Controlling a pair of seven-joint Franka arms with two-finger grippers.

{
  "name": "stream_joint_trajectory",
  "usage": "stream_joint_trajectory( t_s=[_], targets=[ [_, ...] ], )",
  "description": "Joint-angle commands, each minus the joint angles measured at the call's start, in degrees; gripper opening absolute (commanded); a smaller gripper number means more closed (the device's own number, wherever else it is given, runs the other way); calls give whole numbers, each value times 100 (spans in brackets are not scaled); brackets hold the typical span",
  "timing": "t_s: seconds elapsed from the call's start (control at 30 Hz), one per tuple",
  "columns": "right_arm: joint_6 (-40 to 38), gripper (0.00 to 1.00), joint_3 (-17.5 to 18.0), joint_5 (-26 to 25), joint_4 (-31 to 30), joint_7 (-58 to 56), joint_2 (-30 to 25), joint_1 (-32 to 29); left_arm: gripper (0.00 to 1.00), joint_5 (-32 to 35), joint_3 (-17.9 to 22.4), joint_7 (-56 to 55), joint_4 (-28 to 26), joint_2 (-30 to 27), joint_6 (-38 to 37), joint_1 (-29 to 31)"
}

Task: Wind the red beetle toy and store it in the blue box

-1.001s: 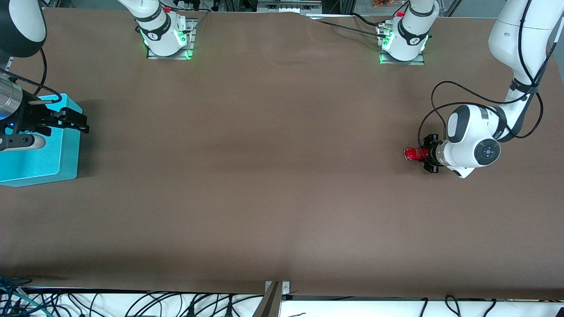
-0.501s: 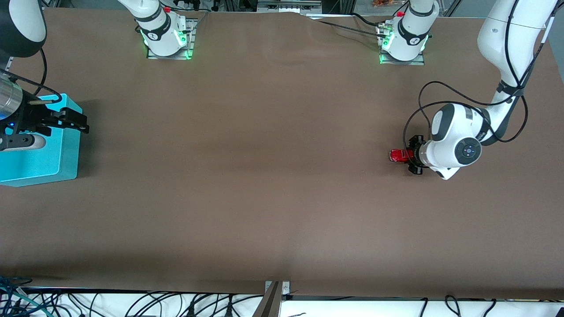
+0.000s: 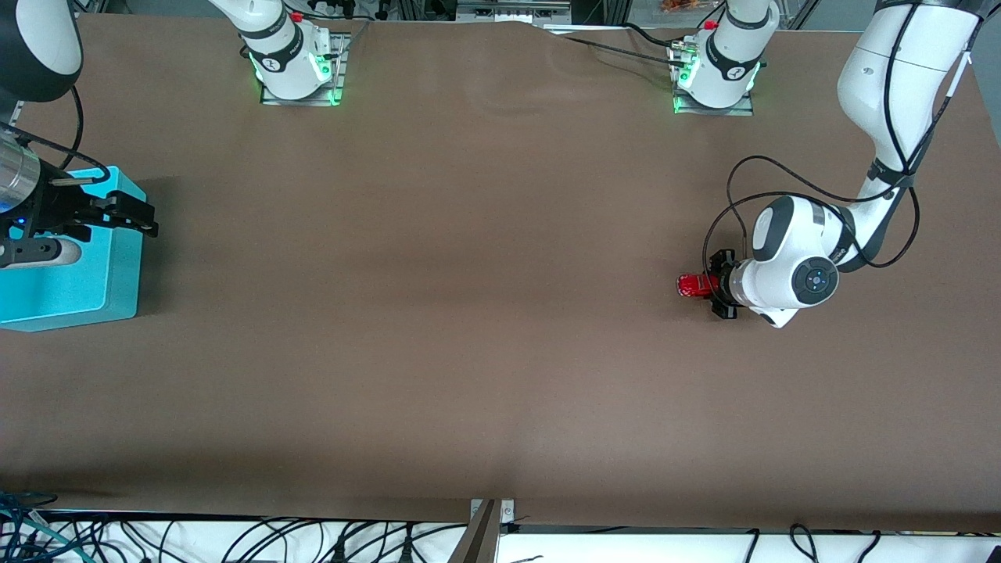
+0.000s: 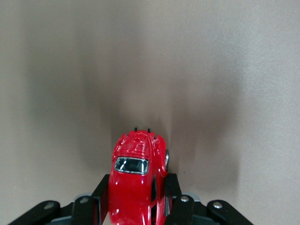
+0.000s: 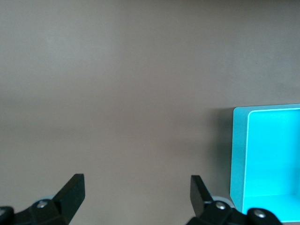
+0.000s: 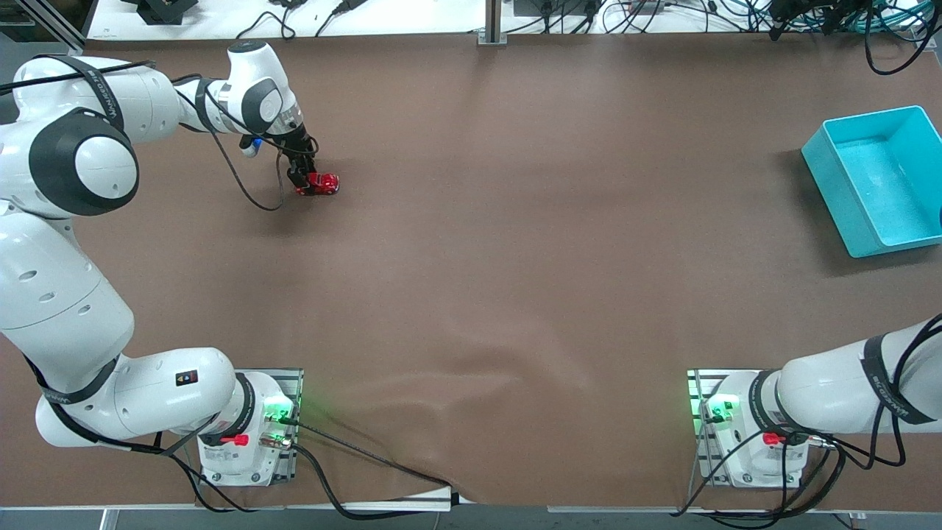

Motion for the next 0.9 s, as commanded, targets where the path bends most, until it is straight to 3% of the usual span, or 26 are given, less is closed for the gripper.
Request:
stream_joint_trajectory(
  t_s=[0.0,0.87],
  targets=[
    [-60,100,-11,36,160,-87,59,-8,0,190,232,259,127,388,391,46],
    [-69,100,-2,36,160,-87,59,-8,0,682,698,1068,13,599,391,90]
  ],
)
